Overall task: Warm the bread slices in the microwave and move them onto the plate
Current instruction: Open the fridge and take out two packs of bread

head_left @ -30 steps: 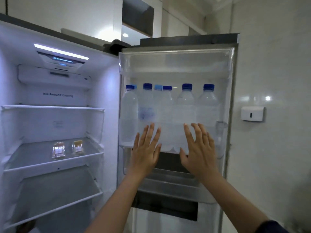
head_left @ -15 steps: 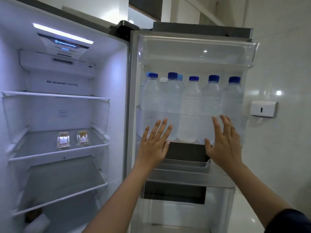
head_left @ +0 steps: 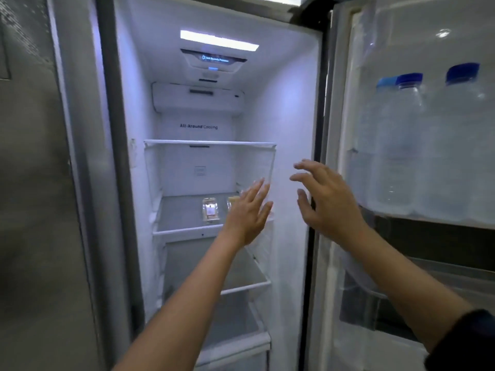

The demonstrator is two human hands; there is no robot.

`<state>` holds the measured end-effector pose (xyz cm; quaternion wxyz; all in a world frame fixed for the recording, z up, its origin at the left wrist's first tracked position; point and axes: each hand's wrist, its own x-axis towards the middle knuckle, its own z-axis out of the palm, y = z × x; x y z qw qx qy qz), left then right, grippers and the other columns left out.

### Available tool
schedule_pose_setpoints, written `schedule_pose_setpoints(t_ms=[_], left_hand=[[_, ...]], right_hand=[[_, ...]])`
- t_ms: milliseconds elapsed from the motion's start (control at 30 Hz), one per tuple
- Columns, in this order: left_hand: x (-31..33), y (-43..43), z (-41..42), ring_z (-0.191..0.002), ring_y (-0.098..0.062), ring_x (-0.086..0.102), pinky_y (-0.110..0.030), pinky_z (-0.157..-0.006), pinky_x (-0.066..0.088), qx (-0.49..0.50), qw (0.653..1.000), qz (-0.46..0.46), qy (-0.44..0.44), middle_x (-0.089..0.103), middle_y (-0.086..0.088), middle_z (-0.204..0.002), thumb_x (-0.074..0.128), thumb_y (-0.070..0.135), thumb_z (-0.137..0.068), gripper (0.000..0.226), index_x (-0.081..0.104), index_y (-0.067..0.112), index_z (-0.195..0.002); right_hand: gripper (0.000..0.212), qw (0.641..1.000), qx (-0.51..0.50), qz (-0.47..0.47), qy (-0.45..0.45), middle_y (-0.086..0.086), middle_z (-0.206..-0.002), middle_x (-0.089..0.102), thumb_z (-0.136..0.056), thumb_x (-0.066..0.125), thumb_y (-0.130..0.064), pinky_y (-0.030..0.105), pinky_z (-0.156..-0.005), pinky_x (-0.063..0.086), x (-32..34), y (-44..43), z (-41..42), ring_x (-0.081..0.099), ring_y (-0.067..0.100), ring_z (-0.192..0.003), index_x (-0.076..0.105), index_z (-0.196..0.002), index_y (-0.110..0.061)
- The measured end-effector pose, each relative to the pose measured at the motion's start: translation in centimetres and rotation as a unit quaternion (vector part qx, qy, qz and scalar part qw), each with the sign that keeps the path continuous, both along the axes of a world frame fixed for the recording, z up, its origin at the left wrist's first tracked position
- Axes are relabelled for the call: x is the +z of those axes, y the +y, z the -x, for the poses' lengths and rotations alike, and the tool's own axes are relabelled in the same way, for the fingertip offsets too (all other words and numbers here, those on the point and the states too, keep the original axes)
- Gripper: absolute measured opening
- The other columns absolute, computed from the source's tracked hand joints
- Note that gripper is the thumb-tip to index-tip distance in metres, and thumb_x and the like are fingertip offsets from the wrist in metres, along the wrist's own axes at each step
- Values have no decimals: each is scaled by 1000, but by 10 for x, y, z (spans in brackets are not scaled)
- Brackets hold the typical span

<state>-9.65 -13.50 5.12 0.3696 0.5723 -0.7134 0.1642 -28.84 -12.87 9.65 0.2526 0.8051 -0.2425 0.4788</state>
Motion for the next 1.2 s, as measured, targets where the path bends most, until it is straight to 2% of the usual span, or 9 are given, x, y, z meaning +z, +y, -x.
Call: schedule_pose_setpoints(t_ms=[367, 500, 700, 767, 867, 1000, 1067, 1133, 1200], left_hand=[[-83, -33, -192, -144, -19, 20, -30, -115, 15, 161, 953, -163, 196, 21, -7, -156, 31, 39, -100, 56, 22, 11, -147], [-99, -79, -219, -138, -23, 32, -30, -111, 23, 173, 939, -178, 238, 28, -9, -153, 33, 35, -100, 53, 28, 8, -145], [-98, -150, -244, -141, -25, 26, -33, -113, 20, 201, 917, -213, 273, 27, -13, -153, 31, 40, -100, 58, 26, 5, -145], [-97, -170, -247, -141, -27, 27, -37, -112, 23, 211, 908, -236, 275, 27, -14, -153, 28, 46, -98, 62, 25, 5, -145], [-92, -195, -247, -140, -29, 29, -35, -110, 25, 190, 893, -278, 299, 26, -15, -153, 24, 53, -96, 70, 21, 4, -146], [-85, -227, -247, -123, -30, 48, -35, -100, 40, 159, 868, -311, 352, 48, -15, -137, 43, 53, -92, 65, 38, 3, -133], [-82, -241, -251, -101, -21, 59, -25, -82, 51, 149, 850, -301, 406, 61, -7, -114, 60, 40, -88, 45, 46, 6, -114], [-75, -246, -248, -72, -9, 52, -7, -49, 43, 143, 840, -276, 444, 54, 3, -84, 66, 24, -85, 35, 38, 14, -103], [-73, -253, -250, -74, -10, 52, -8, -52, 43, 134, 833, -260, 469, 56, 1, -91, 72, 22, -80, 47, 39, 14, -112]], right_hand=[[34, 946, -35, -319, 47, 5, -121, 56, -85, 50, -16, 34, -90, 39, -78, -149, -173, 53, 28, -110, 56, -118, -17], [41, 894, -27, -448, -11, 12, -135, 48, -88, 53, -25, 40, -100, 39, -100, -226, -210, 46, 31, -124, 49, -128, -12], [75, 791, 11, -609, -51, 12, -151, 31, -88, 58, -43, 39, -108, 32, -118, -308, -243, 35, 30, -136, 27, -145, -5], [74, 763, 30, -644, -44, 11, -150, 34, -88, 58, -42, 36, -100, 38, -122, -322, -250, 41, 28, -131, 27, -145, -6], [48, 761, 64, -645, -23, 9, -119, 61, -86, 64, -33, 26, -70, 44, -121, -333, -262, 57, 21, -96, 53, -125, -8], [57, 744, 85, -663, 5, 8, -120, 63, -73, 76, -35, 35, -92, 47, -116, -353, -276, 60, 21, -101, 55, -120, -12], [62, 747, 62, -662, 21, 8, -121, 58, -74, 77, -33, 34, -91, 45, -108, -352, -279, 57, 23, -106, 50, -125, -8], [76, 743, 27, -668, 16, 9, -129, 52, -72, 79, -35, 37, -95, 44, -105, -352, -282, 53, 27, -115, 40, -132, -7], [81, 737, 15, -675, -11, 10, -132, 51, -69, 81, -32, 37, -96, 45, -105, -354, -288, 52, 27, -118, 39, -133, -7]])
